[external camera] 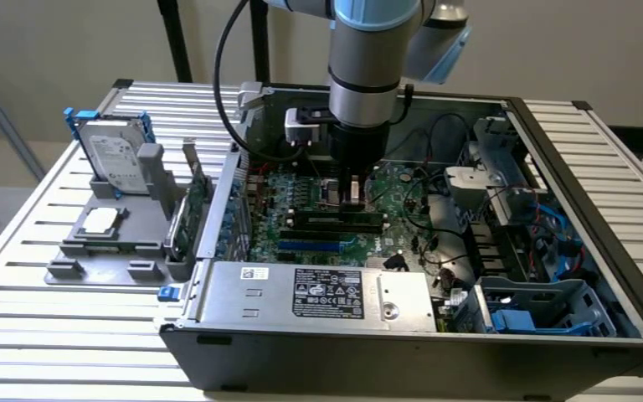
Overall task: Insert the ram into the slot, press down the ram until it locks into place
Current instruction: 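Insert the ram into the slot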
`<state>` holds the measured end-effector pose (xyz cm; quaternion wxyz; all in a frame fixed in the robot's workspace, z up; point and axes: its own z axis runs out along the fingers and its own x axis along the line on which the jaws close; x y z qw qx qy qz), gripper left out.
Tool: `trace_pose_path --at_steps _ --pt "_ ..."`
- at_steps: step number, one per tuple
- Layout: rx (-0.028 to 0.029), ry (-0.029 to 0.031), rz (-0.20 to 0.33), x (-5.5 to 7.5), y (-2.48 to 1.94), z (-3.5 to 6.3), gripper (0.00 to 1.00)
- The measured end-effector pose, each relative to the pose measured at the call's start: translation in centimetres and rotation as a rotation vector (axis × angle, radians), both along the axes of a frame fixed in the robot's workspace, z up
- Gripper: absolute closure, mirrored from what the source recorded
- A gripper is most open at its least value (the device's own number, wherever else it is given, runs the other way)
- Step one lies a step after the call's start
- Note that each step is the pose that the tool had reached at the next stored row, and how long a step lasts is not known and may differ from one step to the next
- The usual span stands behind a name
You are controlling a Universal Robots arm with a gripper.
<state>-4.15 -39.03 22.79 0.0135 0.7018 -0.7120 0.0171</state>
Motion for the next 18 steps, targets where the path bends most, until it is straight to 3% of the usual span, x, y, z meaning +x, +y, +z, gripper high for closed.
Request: trace_pose_path --at_steps 18 --pt "-0.0015 -0.0003 -0.004 0.00 -0.01 -0.13 0.85"
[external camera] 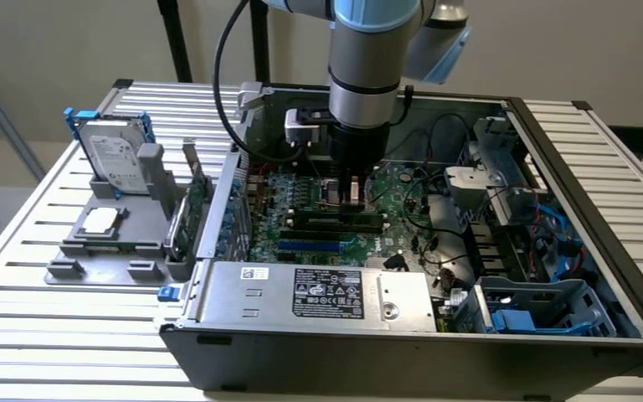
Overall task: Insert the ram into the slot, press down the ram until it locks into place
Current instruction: 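Insert the ram into the slot, then press down the ram until it locks into place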
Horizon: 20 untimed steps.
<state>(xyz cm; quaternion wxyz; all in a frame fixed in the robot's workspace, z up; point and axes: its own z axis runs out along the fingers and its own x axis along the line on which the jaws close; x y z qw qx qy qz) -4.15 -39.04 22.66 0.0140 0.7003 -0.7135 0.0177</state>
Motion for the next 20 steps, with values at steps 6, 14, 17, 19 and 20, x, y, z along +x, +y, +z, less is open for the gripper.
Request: trace_pose_path --at_steps 6,14,17,19,20 --pt "0.0001 0.0001 0.000 0.0 0.00 1.68 0.79" --pt "0.0002 0.0001 0.000 -0.1 0.00 2.53 0.89" --pt "0.0001 0.0001 0.000 -0.1 0.00 2.54 0.89" --pt "0.0001 0.0001 0.000 -0.1 0.00 2.54 0.89" --pt "0.0000 0.0001 0.000 -0.1 0.00 2.54 0.89"
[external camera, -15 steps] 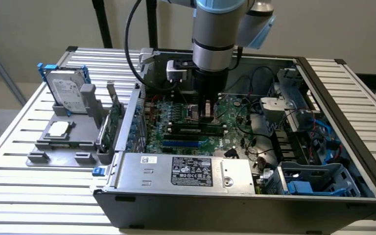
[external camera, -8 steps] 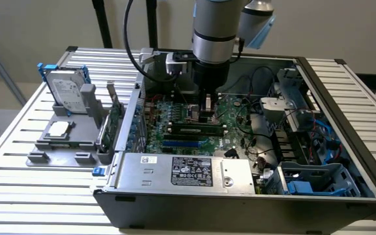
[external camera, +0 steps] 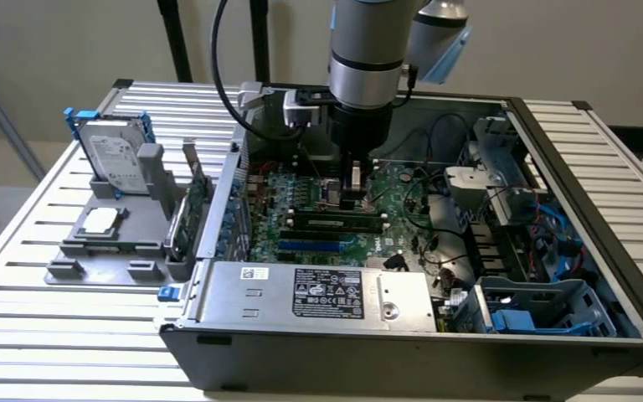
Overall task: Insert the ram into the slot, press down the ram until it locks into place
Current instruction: 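Press down the ram until it locks into place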
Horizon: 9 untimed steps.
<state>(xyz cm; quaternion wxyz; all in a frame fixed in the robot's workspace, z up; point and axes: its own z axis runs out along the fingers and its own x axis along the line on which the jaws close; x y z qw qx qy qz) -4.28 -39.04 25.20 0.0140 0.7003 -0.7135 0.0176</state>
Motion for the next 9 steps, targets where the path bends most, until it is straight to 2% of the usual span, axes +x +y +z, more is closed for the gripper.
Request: trace_pose_path --at_steps 9 --pt "0.0001 -0.0003 0.000 -0.06 0.08 -0.23 0.89"
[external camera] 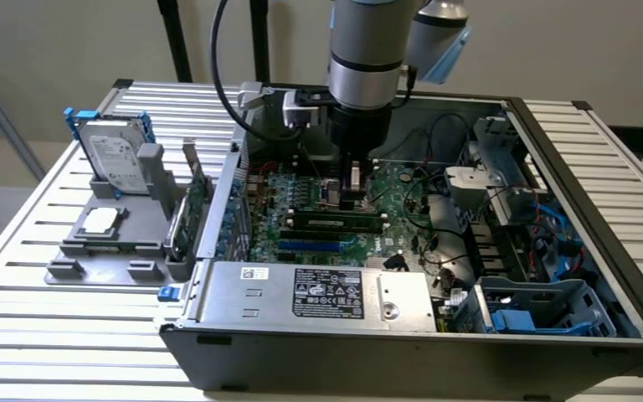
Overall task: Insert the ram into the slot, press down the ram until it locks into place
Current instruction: 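Press down the ram until it locks into place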
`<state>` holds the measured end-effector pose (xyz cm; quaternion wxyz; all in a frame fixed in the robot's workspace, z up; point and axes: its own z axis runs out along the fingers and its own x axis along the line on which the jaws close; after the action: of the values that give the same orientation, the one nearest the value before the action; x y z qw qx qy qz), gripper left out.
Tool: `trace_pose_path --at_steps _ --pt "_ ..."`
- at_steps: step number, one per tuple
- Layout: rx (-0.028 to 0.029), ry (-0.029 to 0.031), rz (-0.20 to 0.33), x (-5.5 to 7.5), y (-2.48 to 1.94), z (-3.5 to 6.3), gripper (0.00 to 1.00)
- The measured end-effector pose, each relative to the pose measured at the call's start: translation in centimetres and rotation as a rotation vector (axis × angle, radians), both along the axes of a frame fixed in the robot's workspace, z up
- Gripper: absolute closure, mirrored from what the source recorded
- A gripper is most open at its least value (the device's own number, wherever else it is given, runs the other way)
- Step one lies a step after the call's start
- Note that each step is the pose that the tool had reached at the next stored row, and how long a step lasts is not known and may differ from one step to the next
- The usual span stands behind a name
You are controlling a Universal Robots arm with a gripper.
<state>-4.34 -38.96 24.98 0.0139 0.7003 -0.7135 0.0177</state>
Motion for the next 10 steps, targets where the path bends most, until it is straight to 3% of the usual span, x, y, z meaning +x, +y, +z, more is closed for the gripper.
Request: trace_pose_path --at_steps 10 --pt "0.0000 -0.0001 0.000 -0.2 0.21 -1.43 0.89"
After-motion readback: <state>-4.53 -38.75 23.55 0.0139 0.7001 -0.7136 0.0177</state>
